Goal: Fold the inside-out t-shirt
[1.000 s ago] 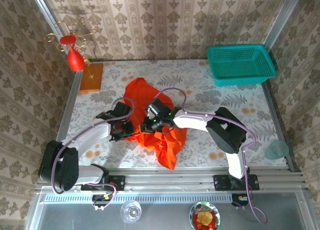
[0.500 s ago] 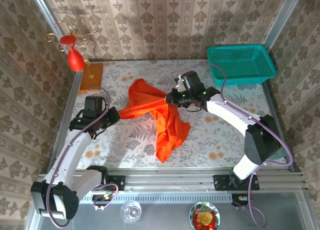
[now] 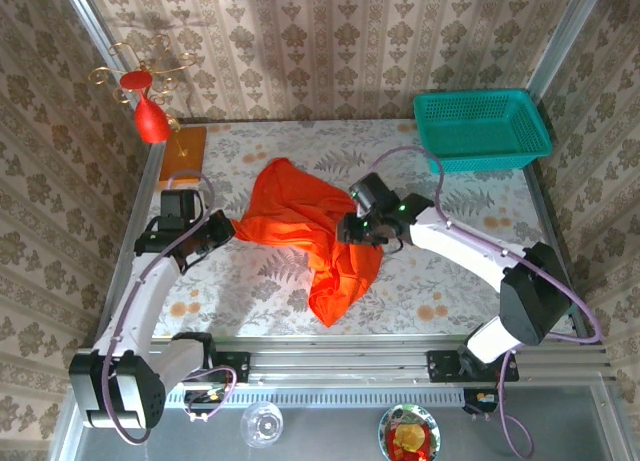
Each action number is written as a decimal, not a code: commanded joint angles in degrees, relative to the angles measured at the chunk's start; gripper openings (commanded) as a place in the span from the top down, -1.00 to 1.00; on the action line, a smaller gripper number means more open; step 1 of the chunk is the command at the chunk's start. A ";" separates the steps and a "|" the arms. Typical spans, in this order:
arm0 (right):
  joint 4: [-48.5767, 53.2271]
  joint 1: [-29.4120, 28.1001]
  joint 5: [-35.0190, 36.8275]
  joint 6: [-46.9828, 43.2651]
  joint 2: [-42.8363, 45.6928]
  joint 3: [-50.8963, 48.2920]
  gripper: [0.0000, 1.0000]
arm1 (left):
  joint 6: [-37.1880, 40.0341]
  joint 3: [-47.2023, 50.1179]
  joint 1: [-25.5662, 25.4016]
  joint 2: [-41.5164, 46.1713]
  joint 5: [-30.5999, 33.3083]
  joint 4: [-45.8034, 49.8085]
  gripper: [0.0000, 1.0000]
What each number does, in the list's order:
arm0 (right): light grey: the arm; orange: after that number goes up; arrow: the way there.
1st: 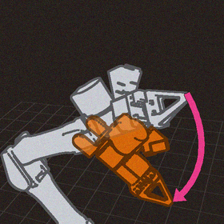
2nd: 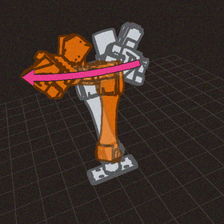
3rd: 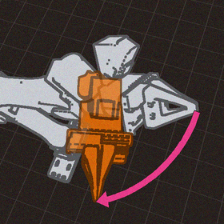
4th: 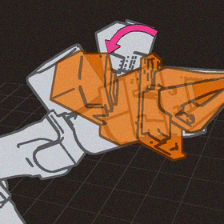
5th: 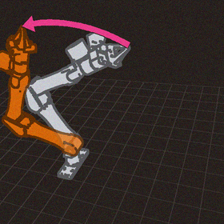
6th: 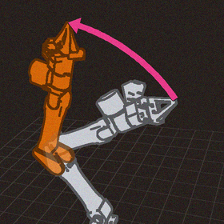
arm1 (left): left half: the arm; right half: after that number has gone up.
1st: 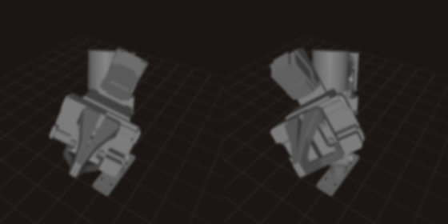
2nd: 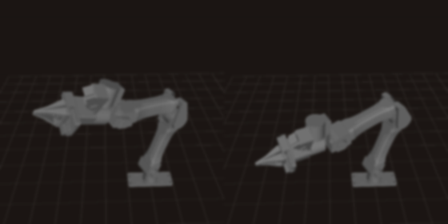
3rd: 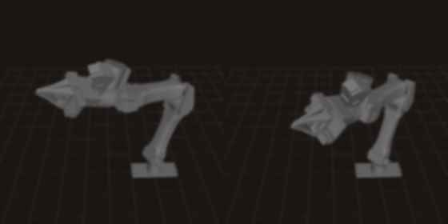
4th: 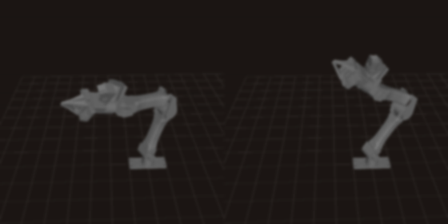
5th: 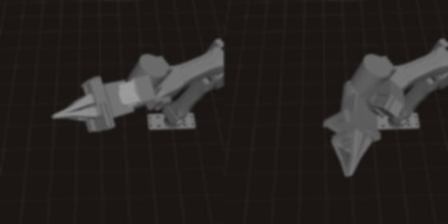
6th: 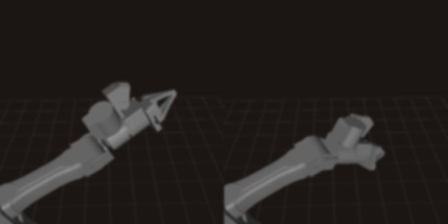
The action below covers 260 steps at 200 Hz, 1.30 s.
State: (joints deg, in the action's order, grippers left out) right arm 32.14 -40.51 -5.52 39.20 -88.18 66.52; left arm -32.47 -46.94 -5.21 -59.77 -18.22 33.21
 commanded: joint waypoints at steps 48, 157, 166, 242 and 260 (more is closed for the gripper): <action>-3.65 -12.11 0.97 11.51 -5.70 -5.87 0.15 | 1.89 -3.01 0.16 -1.58 0.46 -0.34 1.00; -9.81 -12.13 0.42 15.87 -12.84 -6.77 0.23 | 1.83 -2.98 0.13 -1.40 0.73 -0.52 1.00; -9.93 -12.14 0.37 16.06 -12.48 -7.03 0.27 | 1.88 -2.98 0.14 -1.49 0.65 -0.52 1.00; -7.96 -12.07 2.22 14.73 -8.57 -6.83 1.00 | 1.86 -3.24 0.12 -1.58 0.54 -0.46 1.00; -1.88 -11.89 8.17 11.35 -5.02 -4.64 1.00 | 2.54 -3.83 0.12 -1.43 0.40 -0.51 1.00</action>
State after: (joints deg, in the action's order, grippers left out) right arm 22.68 -52.60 -4.47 53.80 -98.85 59.51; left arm -31.77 -48.53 -5.21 -61.19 -18.02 32.95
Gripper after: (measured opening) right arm 0.052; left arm 0.049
